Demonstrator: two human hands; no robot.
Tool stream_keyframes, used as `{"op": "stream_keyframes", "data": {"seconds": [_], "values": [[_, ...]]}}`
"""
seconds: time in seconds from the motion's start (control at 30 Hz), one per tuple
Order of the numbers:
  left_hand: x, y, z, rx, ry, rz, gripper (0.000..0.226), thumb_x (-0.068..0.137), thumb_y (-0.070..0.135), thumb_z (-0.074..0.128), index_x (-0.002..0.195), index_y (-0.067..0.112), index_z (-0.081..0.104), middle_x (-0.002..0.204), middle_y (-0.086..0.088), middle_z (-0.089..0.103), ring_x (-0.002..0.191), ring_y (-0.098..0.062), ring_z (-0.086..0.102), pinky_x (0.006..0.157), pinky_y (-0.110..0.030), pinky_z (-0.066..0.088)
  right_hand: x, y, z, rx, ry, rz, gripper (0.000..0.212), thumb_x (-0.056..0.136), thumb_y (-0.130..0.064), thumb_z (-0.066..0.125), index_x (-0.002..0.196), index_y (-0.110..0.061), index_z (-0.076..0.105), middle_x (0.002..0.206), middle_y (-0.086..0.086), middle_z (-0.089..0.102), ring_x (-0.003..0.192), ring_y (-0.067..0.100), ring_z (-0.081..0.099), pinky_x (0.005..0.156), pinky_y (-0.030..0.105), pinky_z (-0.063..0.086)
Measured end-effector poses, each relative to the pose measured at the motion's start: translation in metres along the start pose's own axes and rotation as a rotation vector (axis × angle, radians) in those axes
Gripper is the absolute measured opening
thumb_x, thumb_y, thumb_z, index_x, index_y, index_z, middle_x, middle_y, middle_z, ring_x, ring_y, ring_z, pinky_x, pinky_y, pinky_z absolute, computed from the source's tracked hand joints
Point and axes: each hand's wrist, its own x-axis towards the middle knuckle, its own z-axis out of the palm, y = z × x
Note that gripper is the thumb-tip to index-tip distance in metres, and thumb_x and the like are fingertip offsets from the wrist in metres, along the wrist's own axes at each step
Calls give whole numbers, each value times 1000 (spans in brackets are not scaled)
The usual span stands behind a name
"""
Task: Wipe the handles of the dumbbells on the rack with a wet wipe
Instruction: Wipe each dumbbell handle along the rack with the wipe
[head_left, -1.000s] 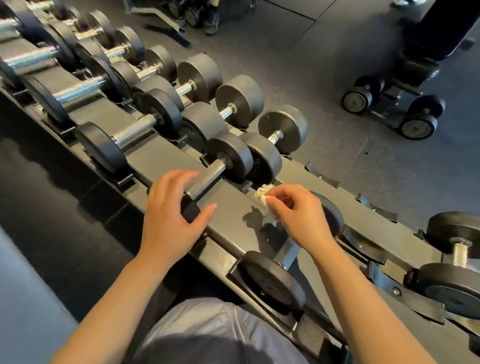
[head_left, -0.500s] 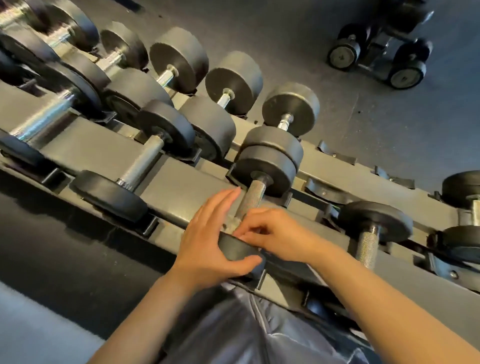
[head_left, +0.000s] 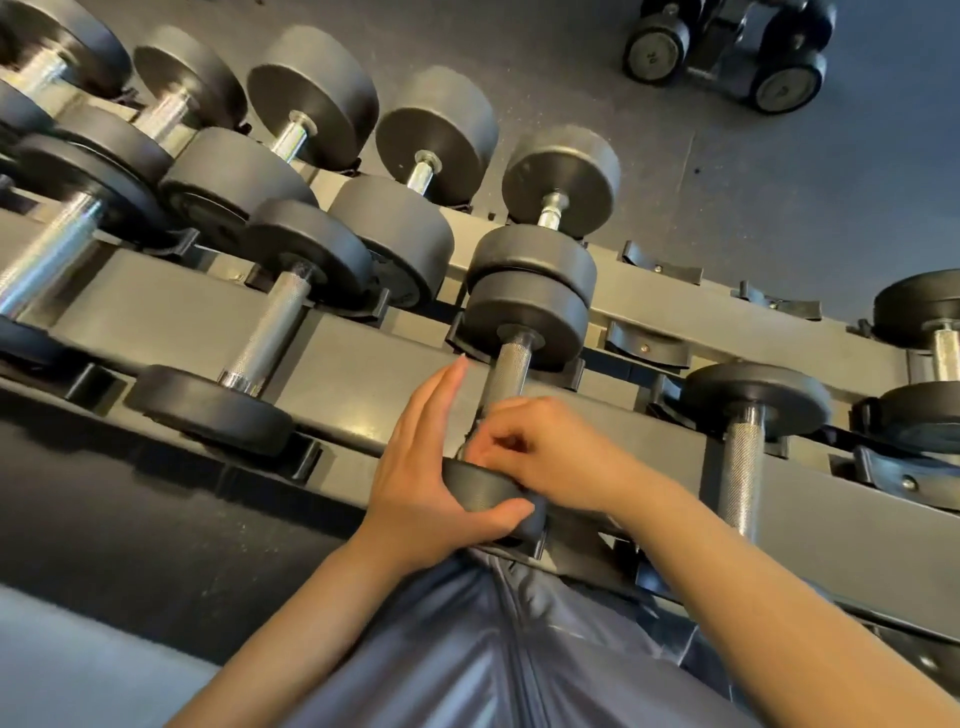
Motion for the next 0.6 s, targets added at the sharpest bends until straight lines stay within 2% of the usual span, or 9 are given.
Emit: {"op": "stream_keyframes", "data": {"seconds": [0.1,0.17,0.27,0.33,0.4,0.5,0.6], "values": [[-1,1,0,-32,17,-18,111,55,51,73,148,40,14,153,10,27,139,-2,29,110,-25,31,20,-16,3,-242,-69,-43,13,90,-18,59,93,-14,71,93,0,66,84,14,57,71,22,38],[0,1,-1,-38,21,-16,111,55,51,74,148,41,13,153,12,26,139,0,28,108,-17,29,26,-18,0,-287,-87,-57,14,91,-18,58,93,-13,71,94,1,66,83,14,57,71,22,38],[-1,0,-1,-26,28,-14,111,56,52,74,148,41,14,154,10,25,139,1,27,107,-8,26,16,-3,-2,-165,-75,-98,12,88,-13,63,93,-13,73,86,-8,61,79,6,56,75,19,43],[-2,1,0,-20,39,-10,110,56,52,73,149,39,15,154,8,25,140,-1,27,108,-8,24,1,8,-2,-52,-45,-64,10,86,-11,66,92,-15,74,83,-14,59,75,0,55,73,11,42],[-2,1,0,-9,41,7,109,58,53,73,149,37,15,154,8,25,140,-2,26,109,-11,24,-11,16,0,76,-10,11,11,86,-11,68,93,-17,74,84,-13,64,78,-1,58,74,10,43],[-3,0,-1,-13,26,12,106,59,53,73,147,36,16,154,8,25,140,-2,26,110,-12,24,-19,20,2,207,11,117,12,86,-11,67,89,-20,74,87,-9,70,82,3,64,80,20,51],[-3,2,0,-47,31,17,97,67,52,71,146,38,17,152,10,29,140,-2,29,110,-11,24,-26,26,-2,262,-47,215,20,86,-9,67,81,-29,69,84,-9,69,82,8,65,85,27,52]]}}
